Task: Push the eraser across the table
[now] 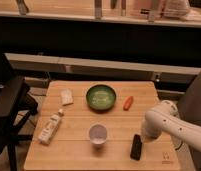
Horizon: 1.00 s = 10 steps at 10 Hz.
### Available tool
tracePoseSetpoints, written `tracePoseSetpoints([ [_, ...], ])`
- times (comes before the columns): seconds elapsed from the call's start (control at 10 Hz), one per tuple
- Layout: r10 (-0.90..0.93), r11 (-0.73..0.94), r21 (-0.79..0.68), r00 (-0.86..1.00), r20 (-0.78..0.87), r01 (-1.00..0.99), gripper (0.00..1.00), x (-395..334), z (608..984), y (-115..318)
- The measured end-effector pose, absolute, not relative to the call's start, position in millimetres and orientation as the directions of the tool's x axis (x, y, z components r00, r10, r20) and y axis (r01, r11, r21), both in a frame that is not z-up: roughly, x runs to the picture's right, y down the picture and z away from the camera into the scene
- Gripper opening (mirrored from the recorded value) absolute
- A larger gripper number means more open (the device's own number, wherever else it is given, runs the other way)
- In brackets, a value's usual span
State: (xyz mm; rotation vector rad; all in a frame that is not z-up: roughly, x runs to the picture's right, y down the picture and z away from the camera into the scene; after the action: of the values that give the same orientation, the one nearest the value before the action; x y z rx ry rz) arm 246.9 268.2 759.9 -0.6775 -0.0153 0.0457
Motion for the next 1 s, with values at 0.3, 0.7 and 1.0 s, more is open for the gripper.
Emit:
tracePoseSetpoints([
  [0.3,0.026,0.774,-0.633,1.0,0.011,-0.013,0.0,235,768,267],
  [0.7,0.009,0.766,-0.643,1.0,0.018,0.004,0.0,232,776,270],
  [1.0,-0.013,0.761,-0.649,1.0,0.028,0.028,0.0,208,775,272],
])
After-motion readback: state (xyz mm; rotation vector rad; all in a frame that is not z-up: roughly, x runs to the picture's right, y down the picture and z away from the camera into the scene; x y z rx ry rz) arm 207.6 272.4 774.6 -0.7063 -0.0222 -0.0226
